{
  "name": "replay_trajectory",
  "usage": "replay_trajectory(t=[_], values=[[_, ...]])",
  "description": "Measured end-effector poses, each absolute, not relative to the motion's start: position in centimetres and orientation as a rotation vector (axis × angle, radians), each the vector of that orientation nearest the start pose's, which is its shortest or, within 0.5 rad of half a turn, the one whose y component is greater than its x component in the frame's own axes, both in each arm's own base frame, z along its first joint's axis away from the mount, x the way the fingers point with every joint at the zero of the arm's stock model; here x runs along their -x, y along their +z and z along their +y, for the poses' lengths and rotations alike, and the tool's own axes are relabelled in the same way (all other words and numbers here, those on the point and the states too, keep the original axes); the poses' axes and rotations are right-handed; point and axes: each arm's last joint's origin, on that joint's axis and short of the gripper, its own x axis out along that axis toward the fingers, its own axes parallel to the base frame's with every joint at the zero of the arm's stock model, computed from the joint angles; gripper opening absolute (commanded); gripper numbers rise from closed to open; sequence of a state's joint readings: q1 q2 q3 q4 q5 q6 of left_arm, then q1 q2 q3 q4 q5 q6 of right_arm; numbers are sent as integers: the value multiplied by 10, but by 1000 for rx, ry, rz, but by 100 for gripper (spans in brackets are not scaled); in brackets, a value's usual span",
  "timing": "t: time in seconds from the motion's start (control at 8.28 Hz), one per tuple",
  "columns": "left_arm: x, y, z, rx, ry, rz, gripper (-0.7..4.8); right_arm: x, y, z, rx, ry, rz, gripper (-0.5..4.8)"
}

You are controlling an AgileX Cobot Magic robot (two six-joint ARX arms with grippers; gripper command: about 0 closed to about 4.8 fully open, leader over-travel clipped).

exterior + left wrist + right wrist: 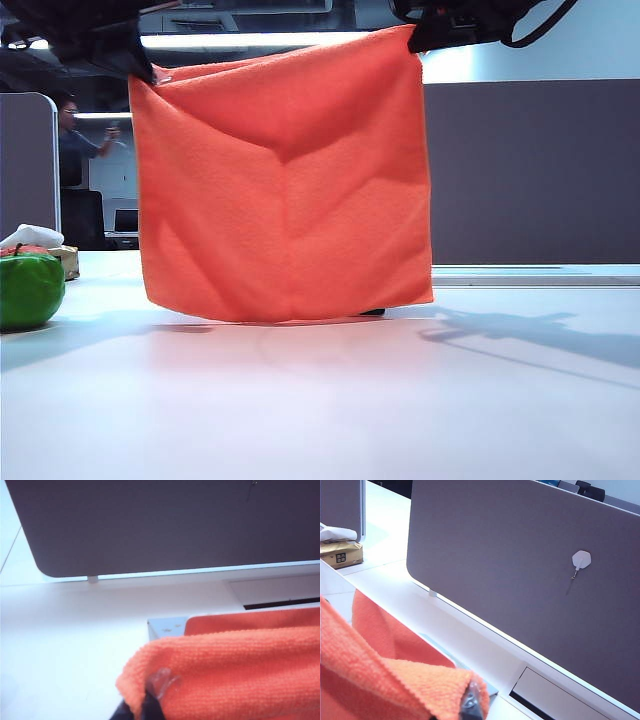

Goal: Pick up the cloth from the table and use it to cover the mirror.

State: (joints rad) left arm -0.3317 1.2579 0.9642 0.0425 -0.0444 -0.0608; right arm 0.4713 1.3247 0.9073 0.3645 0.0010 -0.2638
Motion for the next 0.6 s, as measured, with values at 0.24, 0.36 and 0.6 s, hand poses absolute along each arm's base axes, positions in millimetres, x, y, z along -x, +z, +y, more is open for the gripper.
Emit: replay_trajectory(t=[0.24, 0.36, 0.6], values=[[-278, 318, -94, 28, -282, 181, -6, -268, 313, 136, 279, 448, -38, -1], [-281, 316, -95, 29, -282, 177, -6, -269, 313, 136, 286, 440, -45, -1], [-289, 313, -98, 33, -288, 153, -6, -270, 313, 135, 291, 415, -46, -1]])
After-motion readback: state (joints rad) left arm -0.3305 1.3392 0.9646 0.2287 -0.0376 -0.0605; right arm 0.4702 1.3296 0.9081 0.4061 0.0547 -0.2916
